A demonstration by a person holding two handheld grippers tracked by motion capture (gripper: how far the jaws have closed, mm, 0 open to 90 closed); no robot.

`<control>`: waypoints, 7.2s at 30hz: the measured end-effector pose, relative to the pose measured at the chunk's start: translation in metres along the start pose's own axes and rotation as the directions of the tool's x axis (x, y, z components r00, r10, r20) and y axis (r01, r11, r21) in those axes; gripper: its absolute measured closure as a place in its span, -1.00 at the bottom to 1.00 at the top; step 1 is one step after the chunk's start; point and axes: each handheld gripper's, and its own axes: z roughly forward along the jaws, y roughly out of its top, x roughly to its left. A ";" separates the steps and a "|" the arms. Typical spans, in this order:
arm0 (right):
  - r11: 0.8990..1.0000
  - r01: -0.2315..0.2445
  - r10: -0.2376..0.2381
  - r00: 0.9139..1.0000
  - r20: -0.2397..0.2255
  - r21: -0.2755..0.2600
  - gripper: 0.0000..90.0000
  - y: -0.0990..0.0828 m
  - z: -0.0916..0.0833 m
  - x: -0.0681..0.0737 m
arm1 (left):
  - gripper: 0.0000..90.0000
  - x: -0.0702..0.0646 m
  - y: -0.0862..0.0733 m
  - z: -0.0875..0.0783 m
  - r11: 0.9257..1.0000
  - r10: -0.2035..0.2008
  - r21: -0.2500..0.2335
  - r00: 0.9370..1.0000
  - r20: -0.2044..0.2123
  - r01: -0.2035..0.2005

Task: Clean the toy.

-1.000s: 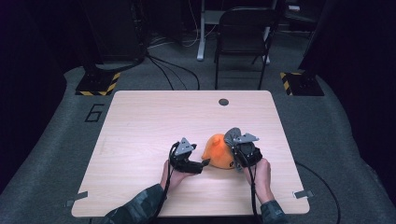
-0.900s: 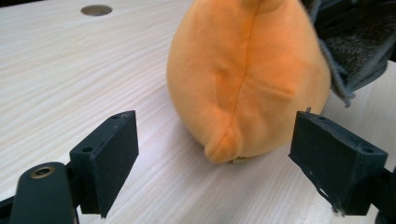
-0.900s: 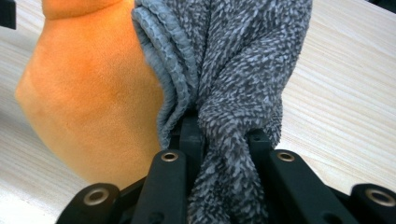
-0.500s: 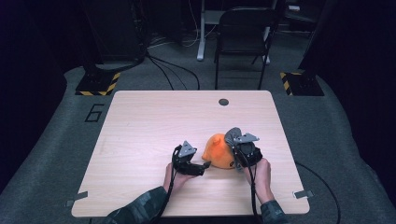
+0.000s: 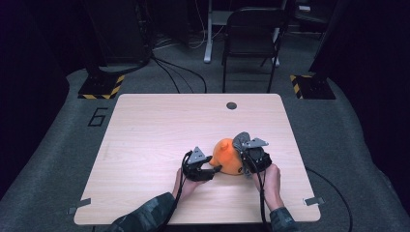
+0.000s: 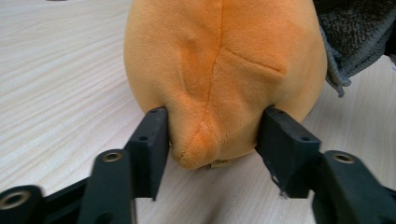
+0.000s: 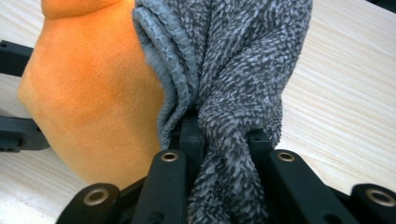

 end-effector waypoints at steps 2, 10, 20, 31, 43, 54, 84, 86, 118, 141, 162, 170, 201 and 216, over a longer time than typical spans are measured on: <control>1.000 0.000 0.000 1.000 -0.004 -0.001 0.68 0.000 0.000 0.000 | 0.16 0.000 0.000 0.000 1.000 0.003 -0.001 1.000 -0.002 -0.003; 1.000 -0.005 0.005 1.000 -0.005 -0.003 0.68 0.000 0.000 -0.002 | 0.51 0.000 -0.001 0.001 1.000 0.020 -0.011 1.000 -0.001 -0.020; 1.000 -0.011 0.011 1.000 -0.001 -0.004 0.68 0.000 -0.001 -0.001 | 0.60 0.001 -0.001 0.002 1.000 -0.005 -0.023 1.000 0.002 0.005; 0.999 -0.019 0.019 1.000 0.001 -0.036 0.67 0.001 -0.008 -0.007 | 0.68 0.001 0.000 0.002 0.999 0.021 -0.034 1.000 -0.002 -0.021; 0.982 -0.188 0.189 0.980 0.068 -0.028 0.67 -0.020 -0.022 -0.073 | 0.68 -0.001 -0.001 0.002 0.998 0.046 -0.043 0.999 -0.007 -0.046; 0.970 -0.227 0.220 0.972 0.077 0.085 0.67 -0.037 0.006 -0.083 | 0.70 0.000 -0.002 0.001 0.997 0.055 -0.062 0.998 -0.003 -0.055; 0.962 -0.253 0.245 0.966 0.087 0.099 0.66 -0.042 0.008 -0.089 | 0.77 -0.015 0.081 -0.059 0.936 0.312 -0.155 0.948 -0.060 -0.317; 0.962 -0.257 0.249 0.965 0.087 0.096 0.66 -0.041 0.008 -0.088 | 0.76 -0.016 0.085 -0.062 0.937 0.317 -0.136 0.947 -0.056 -0.321; 0.992 -0.012 -0.012 0.983 -0.185 -0.126 0.65 0.047 -0.060 0.019 | 0.71 -0.007 0.072 -0.022 0.953 0.292 0.072 0.955 0.048 -0.295; 0.996 0.004 -0.021 0.980 -0.196 -0.086 0.65 0.041 -0.044 0.025 | 0.71 -0.005 0.065 -0.019 0.953 0.298 0.037 0.953 0.061 -0.300; 0.996 0.056 -0.064 0.990 -0.128 -0.063 0.65 0.040 -0.033 0.035 | 0.71 -0.006 0.062 -0.017 0.948 0.314 0.031 0.948 0.058 -0.316; 0.997 -0.020 0.017 0.999 -0.044 -0.073 0.65 0.034 -0.035 -0.002 | 0.71 -0.008 0.060 -0.015 0.953 0.299 0.022 0.952 0.069 -0.302; 0.996 0.043 -0.046 0.998 -0.032 -0.073 0.64 0.035 -0.029 0.013 | 0.72 -0.007 0.058 -0.015 0.953 0.300 0.020 0.950 0.083 -0.302; 0.996 0.038 -0.038 0.999 0.008 -0.079 0.64 0.031 -0.026 0.005 | 0.72 -0.006 0.057 -0.015 0.955 0.293 0.025 0.953 0.079 -0.296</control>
